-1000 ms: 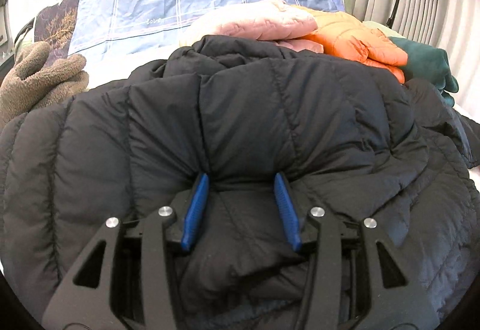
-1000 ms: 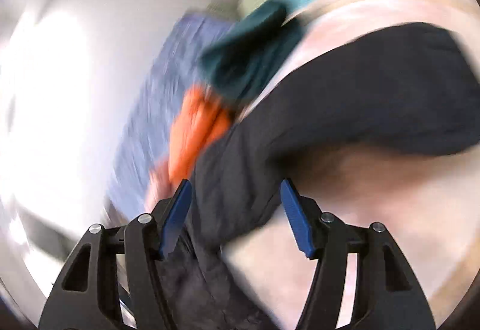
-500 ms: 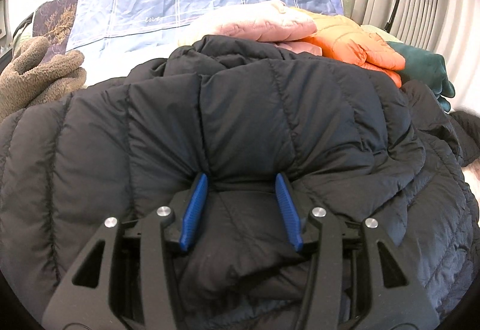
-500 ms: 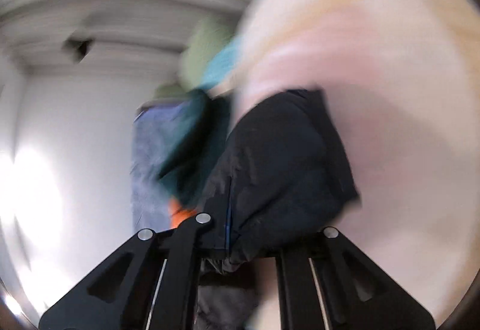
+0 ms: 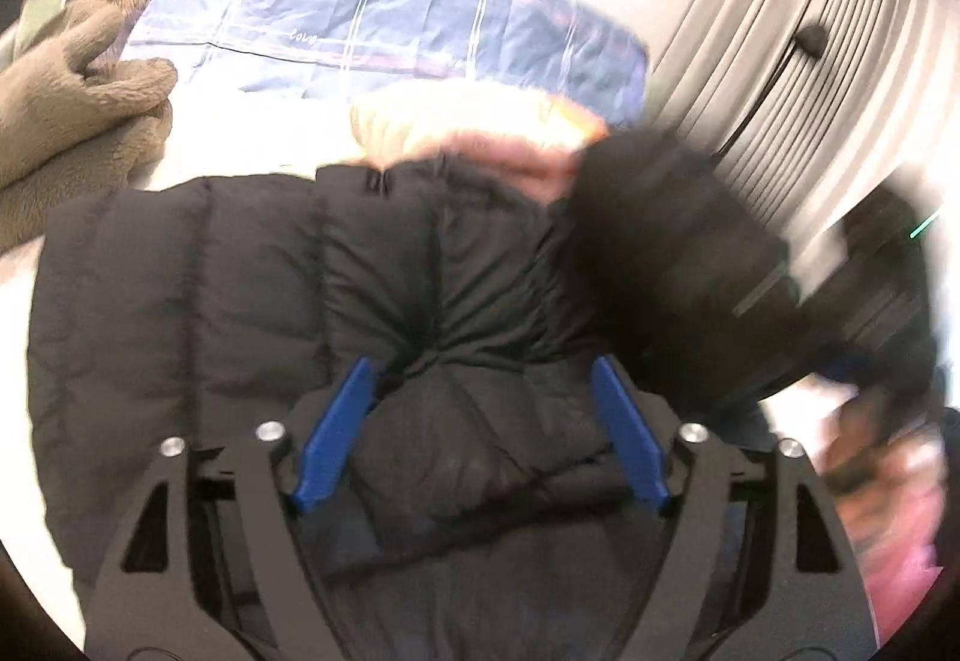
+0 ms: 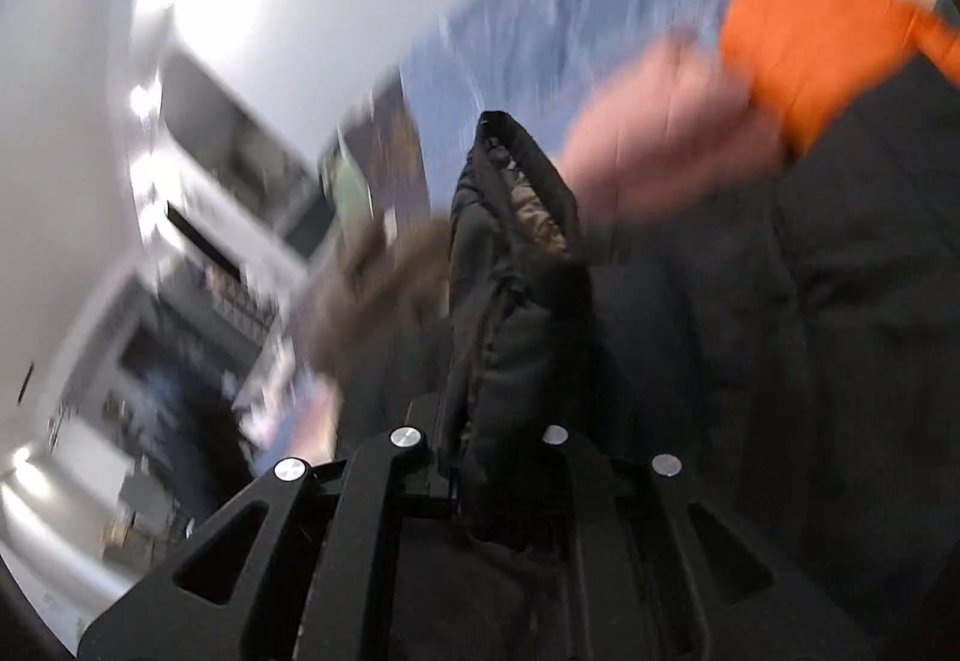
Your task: Fold large clothes
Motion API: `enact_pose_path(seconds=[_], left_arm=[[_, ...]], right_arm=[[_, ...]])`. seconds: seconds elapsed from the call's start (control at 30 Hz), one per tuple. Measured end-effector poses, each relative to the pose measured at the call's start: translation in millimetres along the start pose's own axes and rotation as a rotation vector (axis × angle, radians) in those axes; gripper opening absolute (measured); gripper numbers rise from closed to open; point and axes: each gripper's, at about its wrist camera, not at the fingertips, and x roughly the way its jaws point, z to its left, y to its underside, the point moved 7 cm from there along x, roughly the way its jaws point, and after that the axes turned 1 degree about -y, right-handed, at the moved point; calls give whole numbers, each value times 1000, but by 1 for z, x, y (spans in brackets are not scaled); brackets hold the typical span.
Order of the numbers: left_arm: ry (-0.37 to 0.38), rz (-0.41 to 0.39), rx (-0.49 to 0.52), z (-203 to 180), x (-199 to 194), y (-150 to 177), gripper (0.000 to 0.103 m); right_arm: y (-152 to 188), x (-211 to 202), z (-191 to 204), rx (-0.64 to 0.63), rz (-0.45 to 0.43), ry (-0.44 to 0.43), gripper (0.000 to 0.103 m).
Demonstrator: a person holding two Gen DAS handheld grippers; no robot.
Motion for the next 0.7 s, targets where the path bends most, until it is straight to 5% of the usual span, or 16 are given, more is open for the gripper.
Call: enact_pose_path(seconds=[0.1, 0.2, 0.27, 0.47, 0.5, 0.53, 0.57, 0.6, 0.7], left_arm=[[101, -9, -70, 2, -16, -8, 86], [179, 2, -126, -3, -17, -12, 89], [234, 23, -157, -12, -10, -13, 93], [196, 146, -159, -23, 32, -1, 93], [188, 168, -174, -21, 38, 2, 89], [193, 175, -181, -22, 41, 5, 62], [202, 179, -181, -24, 43, 6, 46], [204, 184, -175, -25, 45, 7, 14], [197, 134, -118, -35, 33, -10, 8]], right_arm=[[27, 27, 2, -42, 110, 19, 17], [39, 28, 18, -150, 130, 27, 37], [54, 22, 29, -229, 136, 56, 38], [57, 8, 17, -228, 139, 72, 39], [61, 5, 19, -231, 141, 78, 39], [63, 3, 18, -235, 145, 85, 39], [77, -13, 17, -239, 144, 89, 39], [78, -15, 19, -245, 144, 89, 39], [80, -41, 28, -273, 128, 56, 39]])
